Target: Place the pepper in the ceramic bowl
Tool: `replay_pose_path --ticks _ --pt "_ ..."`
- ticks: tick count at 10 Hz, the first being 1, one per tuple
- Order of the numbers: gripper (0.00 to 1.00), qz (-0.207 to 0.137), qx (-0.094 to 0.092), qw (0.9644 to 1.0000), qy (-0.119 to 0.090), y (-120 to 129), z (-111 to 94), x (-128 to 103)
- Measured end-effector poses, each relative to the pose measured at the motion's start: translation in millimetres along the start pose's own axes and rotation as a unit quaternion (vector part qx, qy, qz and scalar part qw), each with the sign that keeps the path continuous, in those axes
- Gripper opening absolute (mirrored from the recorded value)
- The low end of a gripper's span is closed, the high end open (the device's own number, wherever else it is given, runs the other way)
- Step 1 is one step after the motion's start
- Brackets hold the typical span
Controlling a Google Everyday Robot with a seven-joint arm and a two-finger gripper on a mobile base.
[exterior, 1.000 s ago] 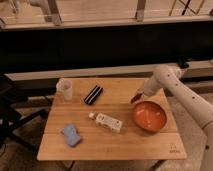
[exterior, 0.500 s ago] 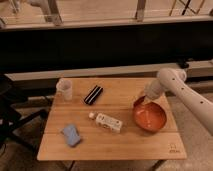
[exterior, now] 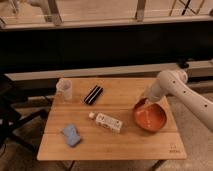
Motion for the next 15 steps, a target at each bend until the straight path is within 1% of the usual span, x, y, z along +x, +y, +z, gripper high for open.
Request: replay_pose_path --ticks 1,3,6,7,8,10,11,13,14,15 --pt "0.00 0.002 -0.002 1.0000 0.008 2.1 -0.2 0.6" --pt "0.00 0.009 -0.004 0.9998 0.017 5.5 -0.6 5.6" --pt "0.00 0.023 -0.002 0.9995 0.021 9.3 -4.3 15.0" --pt "0.03 0.028 -0.003 0.9994 0.021 11.8 -4.9 18.3" --pt "0.18 0.032 -0.005 0.9993 0.020 14.1 -6.4 20.7" --pt "0.38 0.030 -0.005 0.9994 0.019 14.1 -7.0 20.0" --pt "0.50 0.028 -0.006 0.9994 0.018 13.6 -7.3 19.3" --pt "0.72 0.016 -0.007 0.9997 0.015 14.2 -8.1 18.7" --pt "0.77 0.009 -0.007 0.9998 0.014 14.4 -8.3 18.3" --pt "0.80 0.000 -0.009 0.9999 0.013 15.7 -8.9 16.8"
